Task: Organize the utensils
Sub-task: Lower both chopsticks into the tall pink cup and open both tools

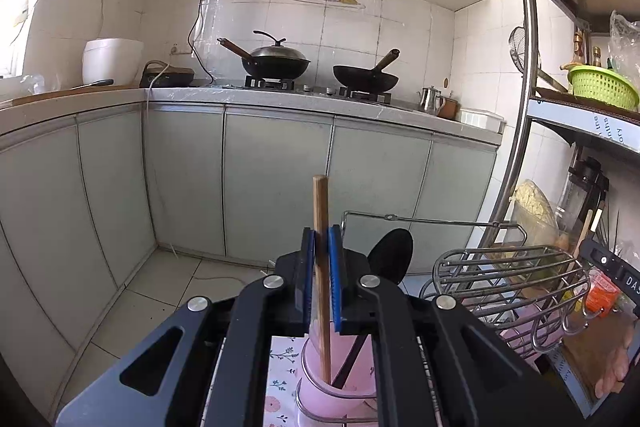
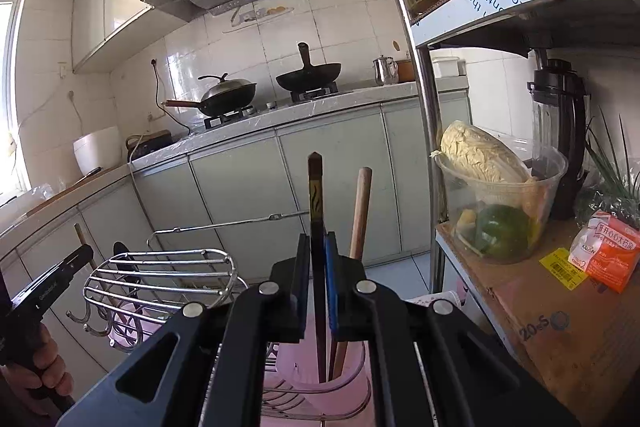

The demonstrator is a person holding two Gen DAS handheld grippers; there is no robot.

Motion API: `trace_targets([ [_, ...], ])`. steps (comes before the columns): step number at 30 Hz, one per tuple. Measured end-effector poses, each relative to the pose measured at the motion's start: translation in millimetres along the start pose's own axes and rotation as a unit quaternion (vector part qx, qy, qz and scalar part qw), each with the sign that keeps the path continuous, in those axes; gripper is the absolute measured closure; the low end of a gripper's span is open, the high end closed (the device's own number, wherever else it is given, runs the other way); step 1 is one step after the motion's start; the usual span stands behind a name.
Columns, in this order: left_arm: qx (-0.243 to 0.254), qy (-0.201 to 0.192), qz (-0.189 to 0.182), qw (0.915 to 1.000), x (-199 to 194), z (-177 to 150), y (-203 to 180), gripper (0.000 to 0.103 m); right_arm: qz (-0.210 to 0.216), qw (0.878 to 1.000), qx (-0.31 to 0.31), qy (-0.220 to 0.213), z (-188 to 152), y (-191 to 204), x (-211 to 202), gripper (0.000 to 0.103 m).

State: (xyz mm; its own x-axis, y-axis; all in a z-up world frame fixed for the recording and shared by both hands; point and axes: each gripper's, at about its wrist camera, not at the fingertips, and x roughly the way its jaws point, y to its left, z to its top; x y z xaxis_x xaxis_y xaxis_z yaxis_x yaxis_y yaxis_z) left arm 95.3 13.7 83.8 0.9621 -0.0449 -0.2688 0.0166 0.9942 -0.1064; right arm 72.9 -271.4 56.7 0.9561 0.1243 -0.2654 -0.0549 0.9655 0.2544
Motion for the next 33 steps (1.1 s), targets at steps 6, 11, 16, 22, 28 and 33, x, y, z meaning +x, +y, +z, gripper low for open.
trace_targets([
  [6,-0.001,0.006,-0.005,1.0000,-6.6,2.8,0.1,0.070,0.005,1.000,-0.009,-0.004,5.2,3.8,-5.7,0.073],
  [11,0.003,0.001,-0.012,0.9999,-16.6,10.4,-2.7,0.066,0.006,1.000,-0.020,-0.010,15.3,7.9,-11.7,0.072],
  [16,-0.001,-0.002,-0.019,0.9998,-26.2,18.4,-2.7,0.066,0.011,1.000,-0.018,-0.012,21.4,6.1,-18.5,0.072],
  [22,-0.009,-0.006,-0.021,0.9997,-37.7,24.3,-0.5,0.066,0.025,1.000,0.003,0.001,32.2,-6.0,-21.3,0.072],
  [28,-0.006,-0.008,-0.023,0.9997,-46.5,24.4,2.3,0.066,0.032,0.999,0.021,0.015,36.5,-13.8,-20.4,0.072],
  [33,-0.014,0.003,-0.034,0.9993,-51.9,19.2,7.7,0.066,0.029,0.999,0.038,0.017,35.4,-21.7,-24.8,0.072],
])
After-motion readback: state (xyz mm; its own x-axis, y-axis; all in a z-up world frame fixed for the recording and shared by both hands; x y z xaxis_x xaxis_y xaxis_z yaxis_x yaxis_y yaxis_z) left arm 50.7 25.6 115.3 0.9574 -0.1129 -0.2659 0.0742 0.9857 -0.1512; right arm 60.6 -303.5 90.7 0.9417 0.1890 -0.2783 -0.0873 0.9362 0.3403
